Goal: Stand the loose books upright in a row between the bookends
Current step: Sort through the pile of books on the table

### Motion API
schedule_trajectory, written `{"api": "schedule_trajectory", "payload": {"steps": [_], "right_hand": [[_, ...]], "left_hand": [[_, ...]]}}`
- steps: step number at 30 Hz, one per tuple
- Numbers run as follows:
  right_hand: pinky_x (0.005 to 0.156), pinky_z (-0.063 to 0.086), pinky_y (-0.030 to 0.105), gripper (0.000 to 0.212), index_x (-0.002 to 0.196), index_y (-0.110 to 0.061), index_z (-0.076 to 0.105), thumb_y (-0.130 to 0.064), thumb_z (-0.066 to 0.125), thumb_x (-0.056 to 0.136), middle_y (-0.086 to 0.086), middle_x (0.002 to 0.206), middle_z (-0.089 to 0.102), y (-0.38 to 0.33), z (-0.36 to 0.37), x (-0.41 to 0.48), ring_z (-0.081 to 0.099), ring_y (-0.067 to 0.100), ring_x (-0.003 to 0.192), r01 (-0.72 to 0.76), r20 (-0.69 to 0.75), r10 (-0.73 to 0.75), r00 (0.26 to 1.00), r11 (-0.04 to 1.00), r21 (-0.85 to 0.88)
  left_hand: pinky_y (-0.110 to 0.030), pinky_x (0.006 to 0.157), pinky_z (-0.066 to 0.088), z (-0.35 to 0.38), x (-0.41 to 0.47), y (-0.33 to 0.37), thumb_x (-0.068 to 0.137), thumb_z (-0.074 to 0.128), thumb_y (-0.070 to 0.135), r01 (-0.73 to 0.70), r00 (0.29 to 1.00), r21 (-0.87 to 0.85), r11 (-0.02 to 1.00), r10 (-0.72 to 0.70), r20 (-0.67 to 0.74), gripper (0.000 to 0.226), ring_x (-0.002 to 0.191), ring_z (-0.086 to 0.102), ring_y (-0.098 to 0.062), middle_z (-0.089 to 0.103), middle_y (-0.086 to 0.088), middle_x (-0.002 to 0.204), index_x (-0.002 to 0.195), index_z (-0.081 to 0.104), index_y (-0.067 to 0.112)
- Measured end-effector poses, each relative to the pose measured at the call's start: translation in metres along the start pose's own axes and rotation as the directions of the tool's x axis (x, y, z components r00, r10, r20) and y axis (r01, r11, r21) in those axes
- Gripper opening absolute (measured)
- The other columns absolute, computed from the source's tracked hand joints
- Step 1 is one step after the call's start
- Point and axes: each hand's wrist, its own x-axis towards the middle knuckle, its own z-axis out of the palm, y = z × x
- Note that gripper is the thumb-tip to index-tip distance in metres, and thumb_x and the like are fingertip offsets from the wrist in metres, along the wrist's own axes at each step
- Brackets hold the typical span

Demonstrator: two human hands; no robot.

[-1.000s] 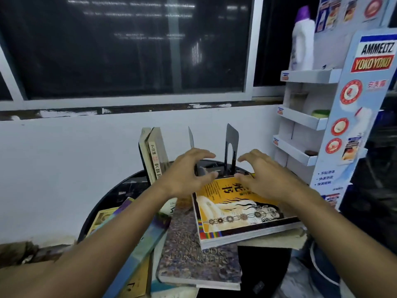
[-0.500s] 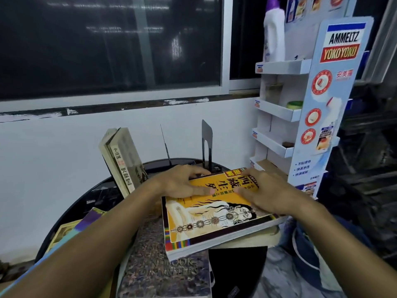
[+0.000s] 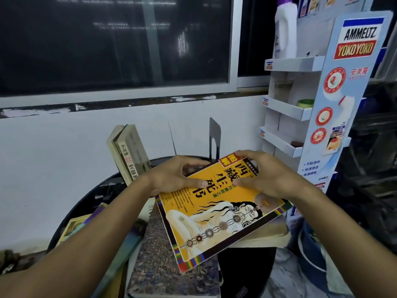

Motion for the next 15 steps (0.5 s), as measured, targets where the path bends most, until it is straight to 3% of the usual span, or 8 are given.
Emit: {"api": "schedule_trajectory", "payload": {"steps": [2,4,6,8,11,13,15], "right_hand": [[0.101,0.048,0.045,0.075,0.144,-0.041,0.042,-0.039,0.081,0.081,-0.007,0.125,0.05,-0.01,-0.002,0.006,0.053,0.014,0.115,0.037,-0.043,-0.039,0.998,0.998,-0.046],[0.105,0.042,0.05,0.08,0.147,-0.045,0.036,-0.039,0.081,0.081,-0.01,0.127,0.047,-0.023,-0.005,0.013,0.05,0.014,0.119,0.08,-0.086,-0.086,0.993,0.994,-0.074],[0.106,0.039,0.053,0.084,0.149,-0.046,0.031,-0.037,0.081,0.081,-0.011,0.131,0.046,-0.04,-0.009,0.021,0.05,0.015,0.118,0.118,-0.123,-0.127,0.984,0.99,-0.079],[0.11,0.033,0.05,0.087,0.151,-0.043,0.026,-0.035,0.08,0.083,-0.011,0.137,0.045,-0.056,-0.013,0.03,0.045,0.017,0.124,0.165,-0.173,-0.181,0.968,0.981,-0.1],[0.102,0.023,0.04,0.086,0.152,-0.039,0.025,-0.037,0.078,0.084,-0.009,0.141,0.044,-0.085,-0.017,0.044,0.032,0.018,0.134,0.18,-0.267,-0.227,0.936,0.965,-0.191],[0.1,0.027,0.043,0.078,0.149,-0.039,0.033,-0.041,0.076,0.084,-0.006,0.141,0.041,-0.105,-0.018,0.049,0.031,0.02,0.132,0.149,-0.355,-0.233,0.905,0.957,-0.247],[0.105,0.033,0.047,0.077,0.15,-0.037,0.031,-0.04,0.074,0.086,-0.001,0.142,0.035,-0.121,-0.015,0.05,0.03,0.023,0.133,0.136,-0.401,-0.2,0.894,0.974,-0.183]], "left_hand": [[-0.031,0.073,0.063,-0.006,-0.009,0.004,0.089,0.077,0.018,-0.032,0.996,-0.051,0.998,0.028,-0.09,0.053,0.097,0.076,-0.017,0.078,0.011,0.106,0.138,0.061,0.031],[-0.036,0.079,0.064,-0.012,-0.017,0.007,0.086,0.079,0.015,-0.072,0.978,-0.078,0.994,0.055,-0.2,0.053,0.097,0.076,-0.02,0.078,0.0,0.108,0.136,0.064,0.027],[-0.039,0.08,0.064,-0.018,-0.024,0.011,0.082,0.082,0.015,-0.111,0.947,-0.102,0.989,0.074,-0.314,0.054,0.091,0.077,-0.023,0.074,-0.014,0.11,0.133,0.067,0.026],[-0.033,0.072,0.063,-0.023,-0.03,0.016,0.081,0.084,0.014,-0.148,0.905,-0.118,0.982,0.087,-0.416,0.053,0.083,0.077,-0.022,0.07,-0.02,0.114,0.131,0.069,0.024],[-0.025,0.062,0.06,-0.024,-0.04,0.028,0.082,0.083,0.011,-0.184,0.822,-0.149,0.972,0.068,-0.566,0.05,0.072,0.076,-0.015,0.067,-0.019,0.113,0.13,0.068,0.014],[-0.025,0.059,0.061,-0.022,-0.043,0.034,0.085,0.081,0.012,-0.206,0.747,-0.177,0.963,0.038,-0.664,0.045,0.069,0.076,-0.013,0.07,-0.008,0.103,0.128,0.068,0.01],[-0.031,0.065,0.064,-0.016,-0.043,0.039,0.086,0.081,0.02,-0.228,0.65,-0.159,0.96,0.029,-0.759,0.04,0.078,0.077,-0.014,0.072,-0.004,0.107,0.124,0.069,0.015]]}}
